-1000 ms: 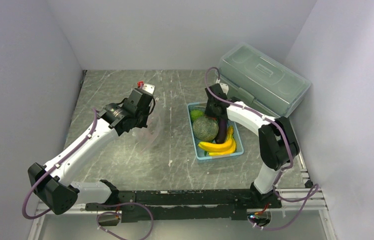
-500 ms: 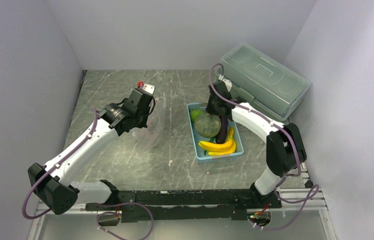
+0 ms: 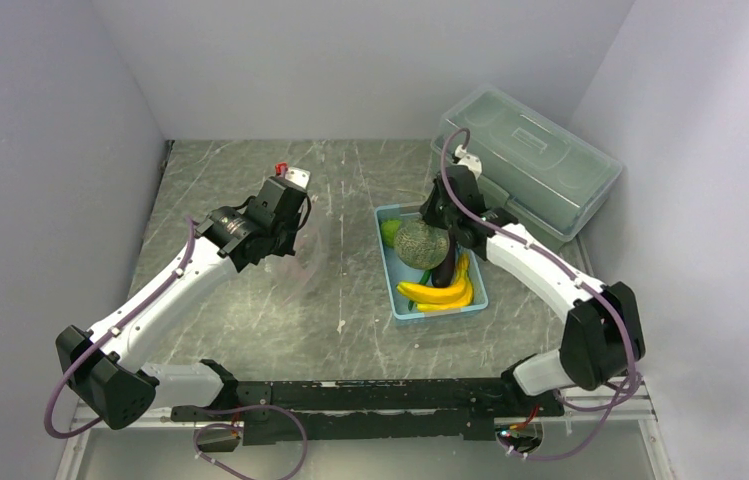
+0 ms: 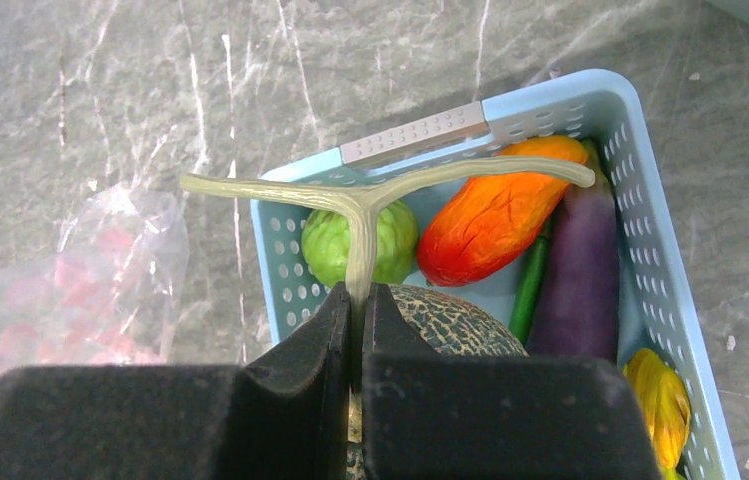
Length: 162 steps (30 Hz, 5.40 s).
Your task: Place the food in the zip-top bag and seal the zipper
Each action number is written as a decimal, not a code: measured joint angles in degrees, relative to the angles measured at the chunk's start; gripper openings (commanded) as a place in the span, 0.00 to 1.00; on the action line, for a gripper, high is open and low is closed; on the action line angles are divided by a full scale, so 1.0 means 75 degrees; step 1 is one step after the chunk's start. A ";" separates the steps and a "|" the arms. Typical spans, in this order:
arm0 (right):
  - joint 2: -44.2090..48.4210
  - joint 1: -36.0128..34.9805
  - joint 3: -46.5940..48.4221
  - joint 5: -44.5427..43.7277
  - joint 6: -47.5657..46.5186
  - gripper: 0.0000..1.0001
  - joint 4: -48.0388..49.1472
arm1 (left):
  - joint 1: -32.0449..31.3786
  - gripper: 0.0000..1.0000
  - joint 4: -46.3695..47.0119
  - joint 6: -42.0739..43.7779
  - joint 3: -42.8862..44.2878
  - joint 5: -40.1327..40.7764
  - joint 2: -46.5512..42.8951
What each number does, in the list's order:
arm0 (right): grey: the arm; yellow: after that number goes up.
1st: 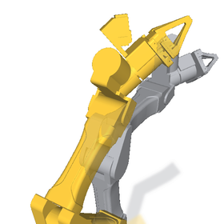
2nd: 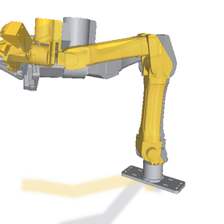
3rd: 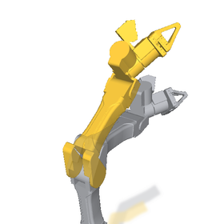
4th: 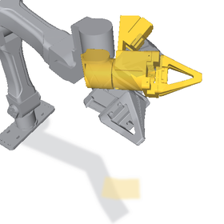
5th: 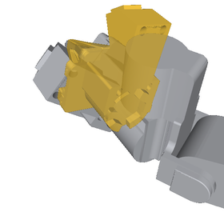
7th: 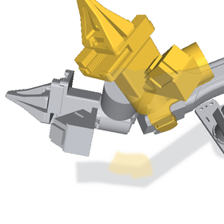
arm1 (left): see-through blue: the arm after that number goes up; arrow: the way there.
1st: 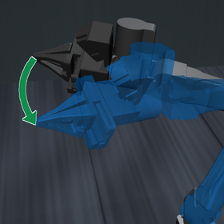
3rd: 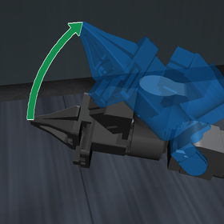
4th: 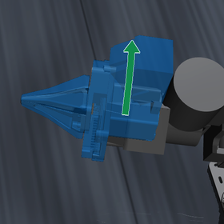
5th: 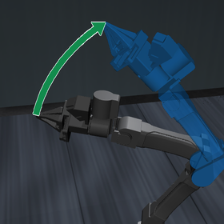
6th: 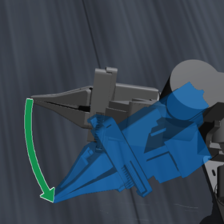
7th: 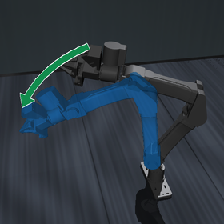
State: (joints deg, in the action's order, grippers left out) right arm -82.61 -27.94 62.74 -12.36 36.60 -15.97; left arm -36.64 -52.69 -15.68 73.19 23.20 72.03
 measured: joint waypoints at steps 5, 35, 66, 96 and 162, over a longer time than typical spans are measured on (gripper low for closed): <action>0.0589 -0.0149 -0.0428 0.0012 -0.0111 0.00 0.0402 | 0.0000 0.00 0.0000 0.0003 0.0000 0.0000 0.0000; 0.3174 -0.2541 -0.1961 0.0125 0.0000 0.00 0.4296 | 0.0003 0.00 0.0032 -0.0391 0.0000 -0.0548 0.0000; 0.3436 -0.3276 -0.3281 0.0289 0.1483 0.00 0.7029 | 0.0003 0.00 0.0997 -0.2375 0.0000 -0.2524 0.0516; 0.2366 -0.3287 -0.3844 -0.0058 0.1865 0.00 0.9375 | 0.0076 0.00 0.0562 -0.2722 0.0026 -0.3182 -0.0128; 0.2629 -0.4334 -0.4028 -0.2238 0.0982 0.00 0.7921 | 0.0154 0.00 0.2183 -0.4299 0.0029 -0.6371 -0.0839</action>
State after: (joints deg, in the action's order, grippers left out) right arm -62.89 -60.45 32.53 -29.15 43.97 43.44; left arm -35.48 -36.32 -47.92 73.41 -24.58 65.73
